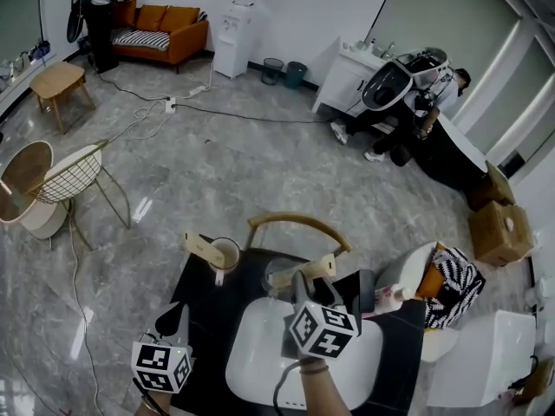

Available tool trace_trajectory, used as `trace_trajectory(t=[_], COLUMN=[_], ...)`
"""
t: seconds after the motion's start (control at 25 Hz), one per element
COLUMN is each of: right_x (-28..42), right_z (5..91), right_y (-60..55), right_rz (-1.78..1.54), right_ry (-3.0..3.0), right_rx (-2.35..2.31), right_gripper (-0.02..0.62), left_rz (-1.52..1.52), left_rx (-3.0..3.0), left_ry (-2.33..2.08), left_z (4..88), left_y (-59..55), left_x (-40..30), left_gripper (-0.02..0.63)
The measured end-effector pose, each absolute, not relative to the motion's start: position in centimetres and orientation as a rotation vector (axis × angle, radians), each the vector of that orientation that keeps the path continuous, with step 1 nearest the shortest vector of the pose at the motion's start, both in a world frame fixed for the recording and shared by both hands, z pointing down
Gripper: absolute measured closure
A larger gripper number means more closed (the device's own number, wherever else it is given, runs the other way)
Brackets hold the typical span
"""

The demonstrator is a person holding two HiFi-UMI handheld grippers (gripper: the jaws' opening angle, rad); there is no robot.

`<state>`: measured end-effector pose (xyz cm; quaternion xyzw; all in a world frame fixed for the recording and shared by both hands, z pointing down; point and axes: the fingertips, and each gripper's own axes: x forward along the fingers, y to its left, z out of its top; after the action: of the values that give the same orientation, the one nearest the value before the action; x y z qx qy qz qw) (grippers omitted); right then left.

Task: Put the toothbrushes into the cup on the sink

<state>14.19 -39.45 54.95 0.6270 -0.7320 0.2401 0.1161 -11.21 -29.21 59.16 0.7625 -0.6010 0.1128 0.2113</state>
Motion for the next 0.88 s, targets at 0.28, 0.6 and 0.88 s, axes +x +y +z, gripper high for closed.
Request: trace_trajectory(t=[0.28,0.6,0.88], right_x=[14.4,14.6,14.9], right_z=[54.9,54.0,53.1], right_y=[-38.5,-37.1,-35.4], right_rz=[0.709,0.7,0.692], right_ry=[-2.152,-2.165,-2.168], right_rx=[1.836,1.838,1.832], right_gripper=[0.419,0.419,0.419], left_rz=[0.314,0.306,0.292], left_rx=[2.132,2.146,2.165], left_ry=[-1.67,-1.676,-1.689], left_z=[58.8,57.8,56.3], left_y=[-28.7,-27.6,-26.6], left_x=[-10.9,-10.6,-10.2], left_gripper=[0.597,0.597,0.597])
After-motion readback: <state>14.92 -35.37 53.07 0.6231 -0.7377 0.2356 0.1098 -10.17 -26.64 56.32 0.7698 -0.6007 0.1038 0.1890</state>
